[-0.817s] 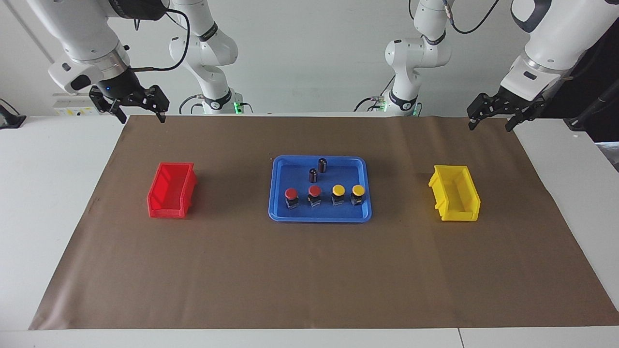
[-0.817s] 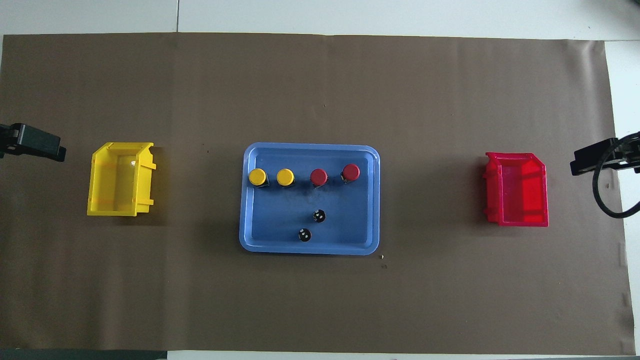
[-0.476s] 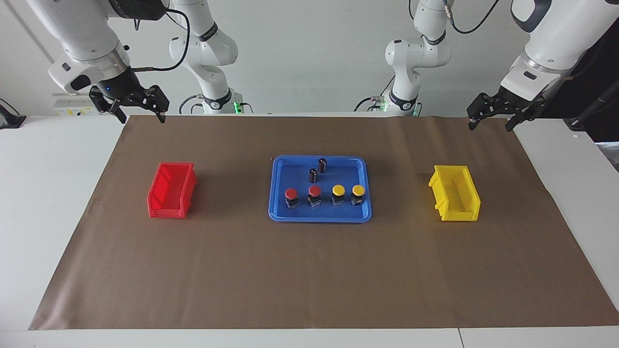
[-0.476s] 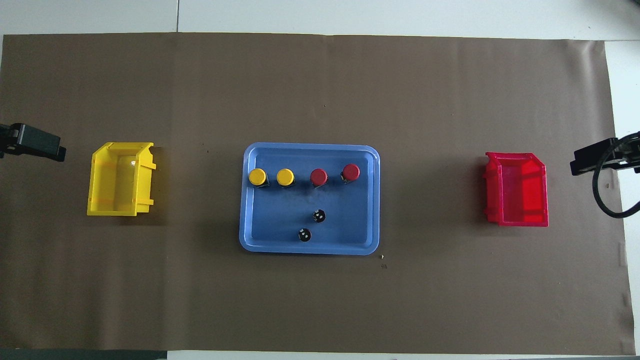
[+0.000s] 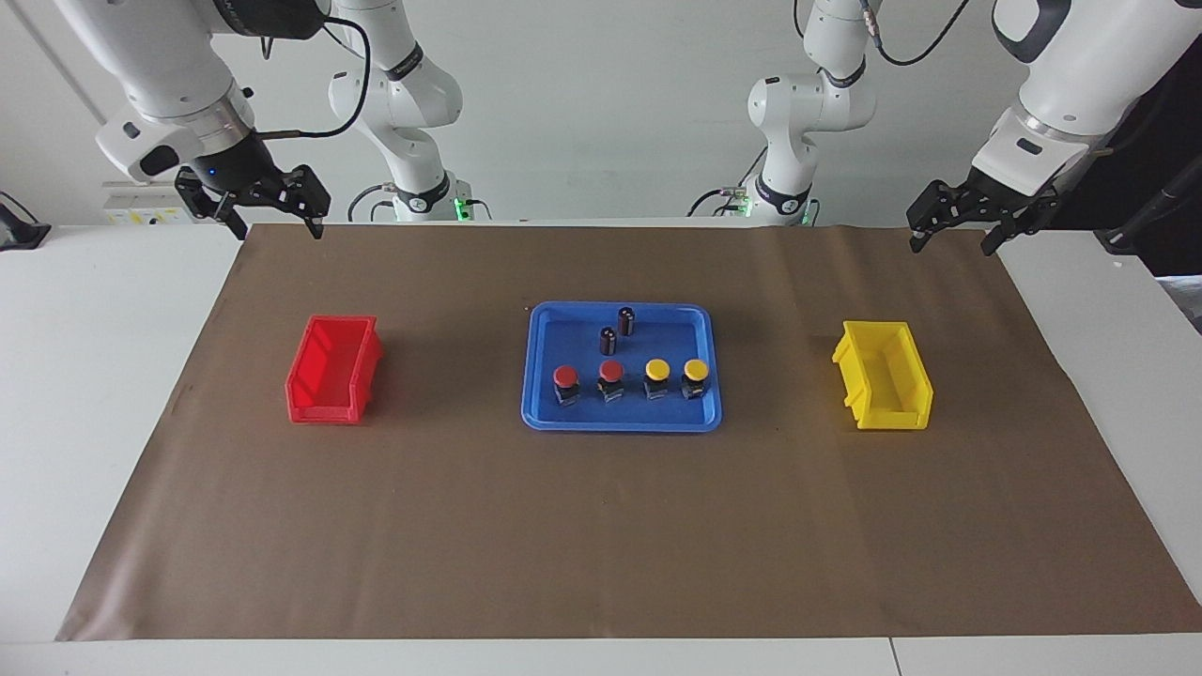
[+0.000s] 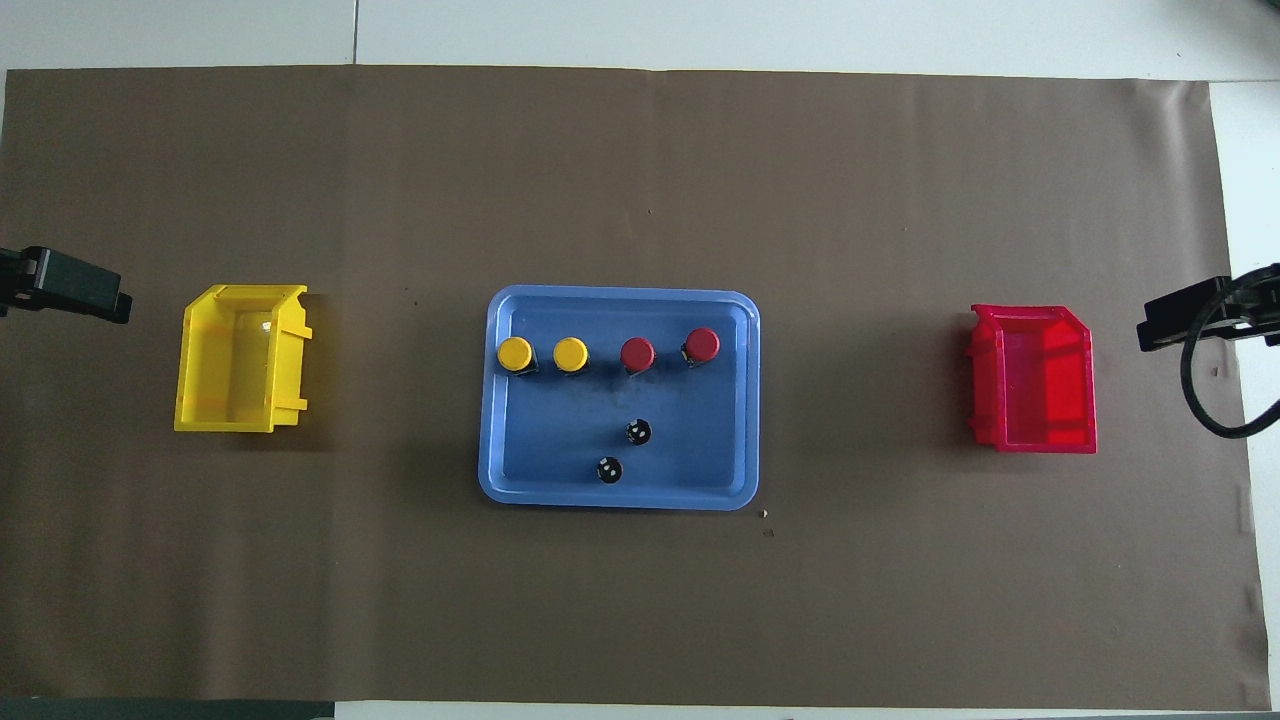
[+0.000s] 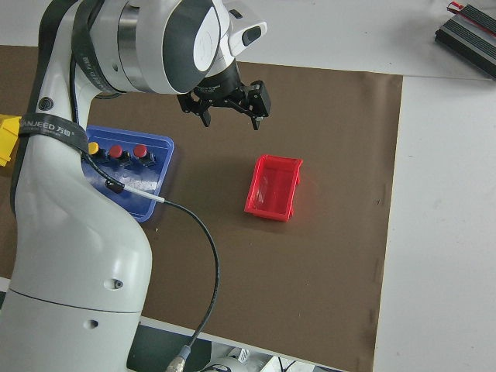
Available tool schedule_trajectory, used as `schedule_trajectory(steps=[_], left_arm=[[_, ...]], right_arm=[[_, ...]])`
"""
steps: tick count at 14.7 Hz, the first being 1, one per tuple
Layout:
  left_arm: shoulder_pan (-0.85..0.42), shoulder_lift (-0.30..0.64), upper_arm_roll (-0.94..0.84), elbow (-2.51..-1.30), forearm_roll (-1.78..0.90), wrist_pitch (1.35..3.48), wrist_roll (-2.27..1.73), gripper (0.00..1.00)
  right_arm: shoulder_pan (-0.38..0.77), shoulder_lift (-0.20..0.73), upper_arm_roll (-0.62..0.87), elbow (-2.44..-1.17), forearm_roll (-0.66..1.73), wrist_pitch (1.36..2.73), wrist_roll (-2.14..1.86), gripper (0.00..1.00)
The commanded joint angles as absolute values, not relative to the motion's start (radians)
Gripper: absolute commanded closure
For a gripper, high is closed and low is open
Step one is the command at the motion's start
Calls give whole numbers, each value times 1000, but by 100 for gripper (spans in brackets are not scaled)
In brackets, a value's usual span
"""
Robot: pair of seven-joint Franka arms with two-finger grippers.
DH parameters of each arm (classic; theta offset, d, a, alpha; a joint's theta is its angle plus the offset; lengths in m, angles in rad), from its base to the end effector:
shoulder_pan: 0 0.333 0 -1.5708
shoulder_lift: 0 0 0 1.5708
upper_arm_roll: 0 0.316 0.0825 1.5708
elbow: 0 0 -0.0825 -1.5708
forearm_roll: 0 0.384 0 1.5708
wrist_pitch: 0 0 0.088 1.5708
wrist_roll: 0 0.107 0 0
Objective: Sort red and yellow buttons by color
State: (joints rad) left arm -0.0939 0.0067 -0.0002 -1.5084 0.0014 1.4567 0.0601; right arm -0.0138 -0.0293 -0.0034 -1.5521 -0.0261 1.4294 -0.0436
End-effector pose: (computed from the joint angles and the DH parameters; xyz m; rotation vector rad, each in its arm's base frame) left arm 0.5426 -0.0510 0.6402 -3.1286 0.2415 0.0916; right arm 0.5303 -0.0122 0.6374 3.1149 0.0373 -0.1467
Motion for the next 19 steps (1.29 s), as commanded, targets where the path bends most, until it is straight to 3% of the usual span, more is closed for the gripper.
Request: schedule_trajectory(steps=[1, 6, 9, 12, 15, 19], left_arm=[[-86, -21, -2, -1537, -11, 1450, 66, 0], [-86, -21, -2, -1537, -11, 1450, 66, 0], [-86, -21, -2, -1537, -11, 1450, 66, 0], [-84, -21, -2, -1537, -11, 1450, 66, 0], [-86, -21, -2, -1537, -11, 1451, 66, 0], [-86, -21, -2, -1537, -11, 1450, 66, 0]], right_arm=[[38, -23, 6, -1533, -38, 1442, -40, 0], [321, 167, 8, -1451, -25, 1555, 301, 0], [443, 267, 11, -1510, -25, 1789, 481, 0], [497, 287, 18, -1672, -20, 2014, 554, 0], [506, 333, 18, -1707, -23, 2074, 558, 0], [515, 328, 18, -1815, -25, 2178, 557, 19]])
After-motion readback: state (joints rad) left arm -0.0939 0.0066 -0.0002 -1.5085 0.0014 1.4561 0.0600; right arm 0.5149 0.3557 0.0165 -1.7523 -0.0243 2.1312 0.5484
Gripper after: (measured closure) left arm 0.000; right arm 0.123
